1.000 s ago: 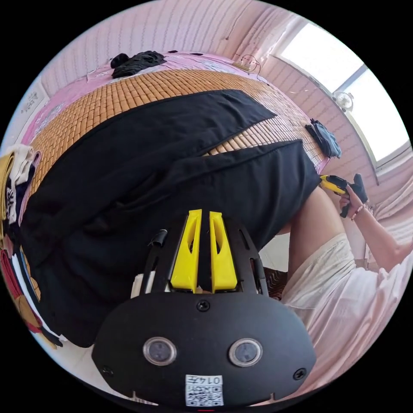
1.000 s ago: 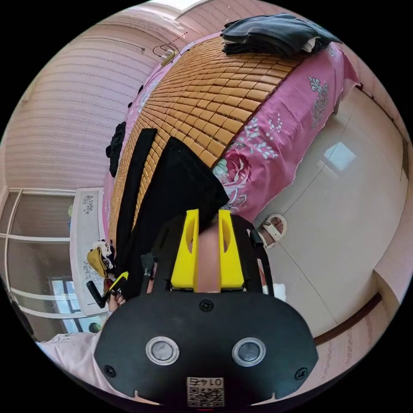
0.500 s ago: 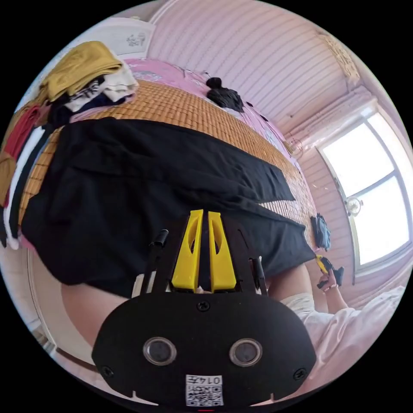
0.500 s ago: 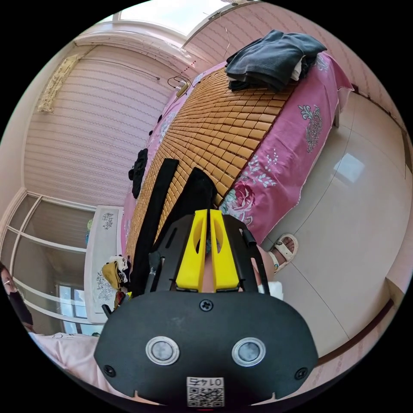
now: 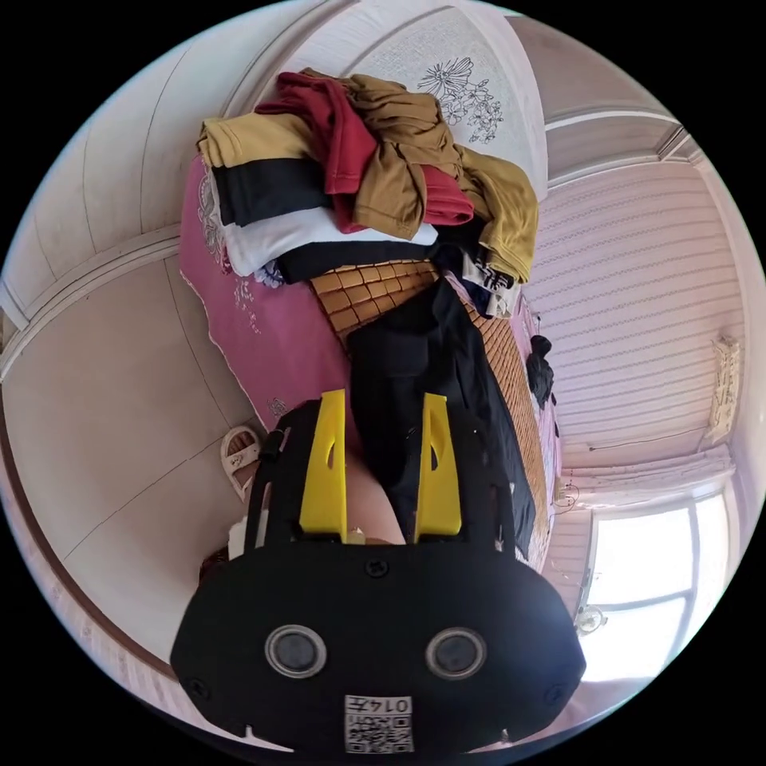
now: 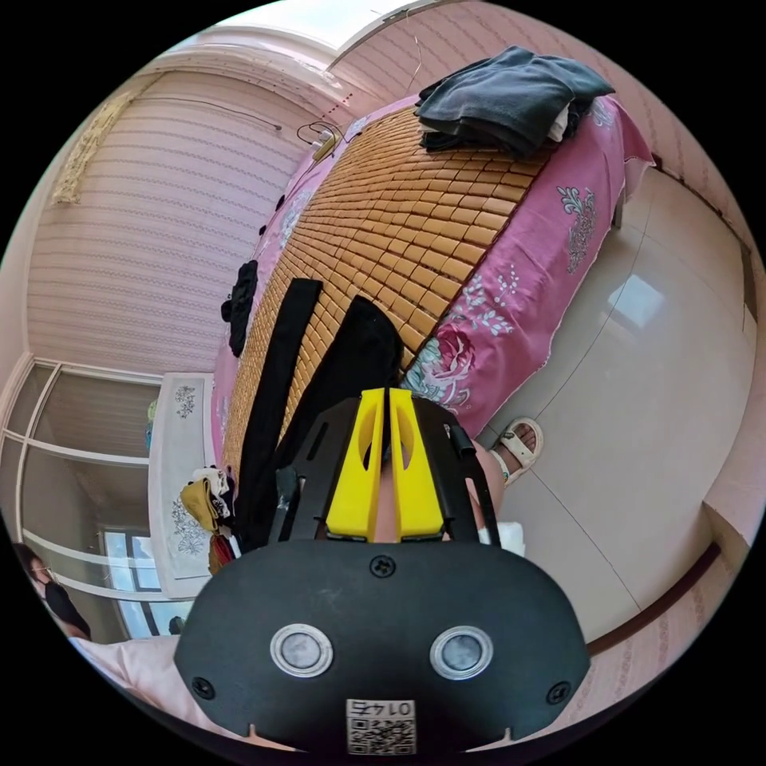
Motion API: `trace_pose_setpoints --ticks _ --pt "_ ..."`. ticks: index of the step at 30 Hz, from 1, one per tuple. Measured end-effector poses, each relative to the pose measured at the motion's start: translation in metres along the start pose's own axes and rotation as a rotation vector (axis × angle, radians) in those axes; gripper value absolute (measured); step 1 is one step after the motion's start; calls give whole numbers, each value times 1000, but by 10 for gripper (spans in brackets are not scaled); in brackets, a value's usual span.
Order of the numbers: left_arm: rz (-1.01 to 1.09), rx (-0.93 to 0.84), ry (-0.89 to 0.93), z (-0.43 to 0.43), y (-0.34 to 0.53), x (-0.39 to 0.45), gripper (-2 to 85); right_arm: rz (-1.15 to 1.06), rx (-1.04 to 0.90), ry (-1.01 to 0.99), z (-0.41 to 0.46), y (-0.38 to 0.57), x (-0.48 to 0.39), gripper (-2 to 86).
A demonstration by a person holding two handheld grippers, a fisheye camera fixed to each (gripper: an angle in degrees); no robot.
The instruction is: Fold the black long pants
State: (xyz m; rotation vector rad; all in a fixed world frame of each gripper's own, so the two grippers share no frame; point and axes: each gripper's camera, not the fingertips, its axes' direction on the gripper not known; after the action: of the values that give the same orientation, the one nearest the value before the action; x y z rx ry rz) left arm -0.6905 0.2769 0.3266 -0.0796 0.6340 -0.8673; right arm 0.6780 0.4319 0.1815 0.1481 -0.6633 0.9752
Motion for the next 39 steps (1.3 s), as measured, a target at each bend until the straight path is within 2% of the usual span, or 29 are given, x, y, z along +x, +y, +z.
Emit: trace_pose_setpoints --ticks 4,7,8,10,11,12,13,15,22,26,30,37,39 --pt "-19 -51 -46 25 -26 1 136 -20 -7 -19 -2 -3 -17 4" --pt "-17 -155 -105 39 -38 3 40 -61 -12 9 -2 -6 -33 4" --pt "-15 -157 -54 30 -45 8 11 -70 -10 12 -3 -6 -36 4" --pt "102 -7 114 -5 -48 23 0 -108 7 12 -8 -7 -46 4" --pt "150 85 129 -27 -46 25 -3 -114 14 14 -8 -6 -47 4" --pt "137 97 99 -32 -46 21 -4 -117 27 25 -8 -5 -49 4" --pt "56 43 49 -32 -49 3 -6 -112 27 34 -5 -4 -49 4" --pt "-23 0 70 -34 -48 -21 -7 -94 15 28 1 -3 -48 4" --pt "-68 4 18 -47 -22 -42 -7 -123 -20 56 29 7 -64 3" --pt "-19 12 -2 -50 -13 -27 -7 -183 -10 108 43 1 -85 4" --pt "99 17 -38 -51 -17 9 -8 -379 -44 238 76 -22 -144 4" --pt "254 65 3 -29 -60 105 -8 -668 -42 283 168 -101 -298 9" --pt "289 70 1 -11 -76 137 -7 -689 -16 296 198 -123 -338 14"
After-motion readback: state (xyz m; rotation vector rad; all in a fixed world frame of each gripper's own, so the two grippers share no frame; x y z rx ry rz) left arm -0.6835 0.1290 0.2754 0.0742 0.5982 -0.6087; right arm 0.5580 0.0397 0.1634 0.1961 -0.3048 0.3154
